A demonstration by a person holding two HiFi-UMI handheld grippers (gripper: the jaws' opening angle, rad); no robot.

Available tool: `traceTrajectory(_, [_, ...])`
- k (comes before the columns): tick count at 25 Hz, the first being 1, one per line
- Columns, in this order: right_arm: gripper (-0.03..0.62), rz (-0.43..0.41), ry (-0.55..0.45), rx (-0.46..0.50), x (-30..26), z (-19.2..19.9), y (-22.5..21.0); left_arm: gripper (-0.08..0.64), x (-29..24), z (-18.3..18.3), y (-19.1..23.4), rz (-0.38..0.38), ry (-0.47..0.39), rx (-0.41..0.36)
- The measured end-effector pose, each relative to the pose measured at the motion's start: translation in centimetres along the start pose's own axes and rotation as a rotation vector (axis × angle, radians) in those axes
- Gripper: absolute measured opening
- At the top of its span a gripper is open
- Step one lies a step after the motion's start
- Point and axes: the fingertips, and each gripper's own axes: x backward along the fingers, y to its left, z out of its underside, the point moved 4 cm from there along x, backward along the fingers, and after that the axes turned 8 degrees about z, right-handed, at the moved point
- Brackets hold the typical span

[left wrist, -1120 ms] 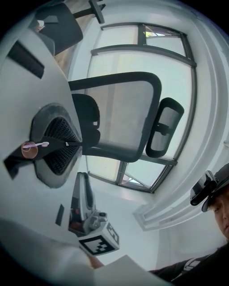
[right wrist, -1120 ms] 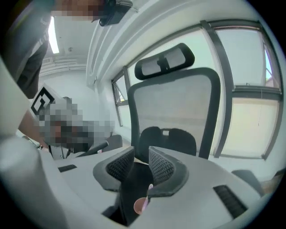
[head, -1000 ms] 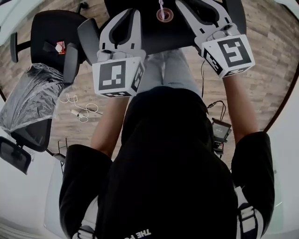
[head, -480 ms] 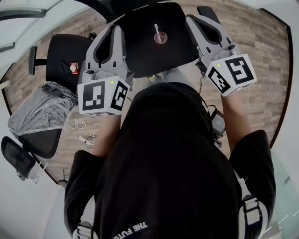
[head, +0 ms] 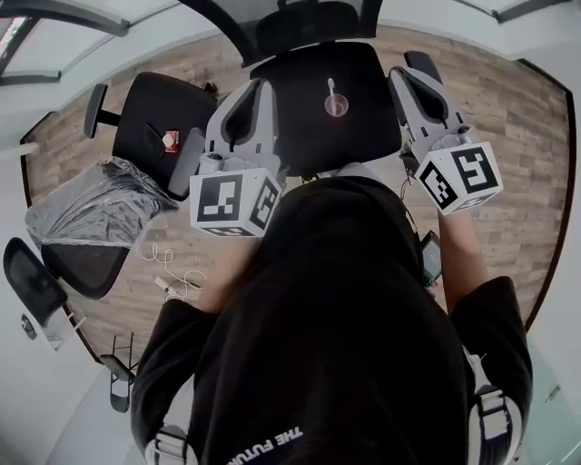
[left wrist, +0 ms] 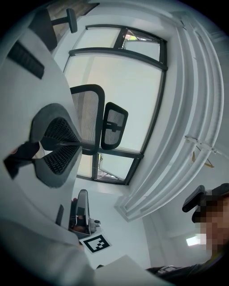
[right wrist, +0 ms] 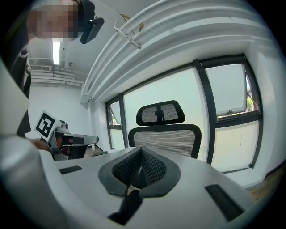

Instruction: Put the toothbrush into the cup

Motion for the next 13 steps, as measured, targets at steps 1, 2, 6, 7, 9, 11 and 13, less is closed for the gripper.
traceTrajectory(1, [0.018, -0.002, -0.002, 0.004, 0.1, -0.3, 0.1, 0.040, 0.1, -0.4, -0.2, -0.002, -0.005, -0.003])
traceTrajectory(2, [0.018, -0.005, -0.006, 0.007, 0.1, -0.5, 0.1, 0.040, 0.1, -0.7, -0.3, -0.003, -0.010, -0.005])
traceTrajectory(6, [0.018, -0.031, -0.015, 0.021, -0.7, -1.1, 0.5, 0.040, -0.1, -1.3, -0.1, -0.015, -0.027, -0.008])
traceTrajectory(7, [0.018, -0.036, -0.017, 0.027, -0.9, -1.2, 0.5, 0.040, -0.2, -1.4, 0.0, -0.016, -0.030, -0.009])
traceTrajectory(9, [0.018, -0.039, -0.019, 0.033, -0.9, -1.5, 0.6, 0.040, -0.4, -1.6, -0.2, -0.015, -0.032, -0.010])
traceTrajectory(11, [0.018, -0.040, -0.019, 0.034, -0.6, -1.8, 0.7, 0.040, -0.3, -1.9, -0.6, -0.012, -0.033, -0.009])
traceTrajectory(13, [0.018, -0.042, -0.016, 0.032, -0.5, -1.9, 0.8, 0.040, -0.1, -2.3, -0.9, -0.011, -0.035, -0.008])
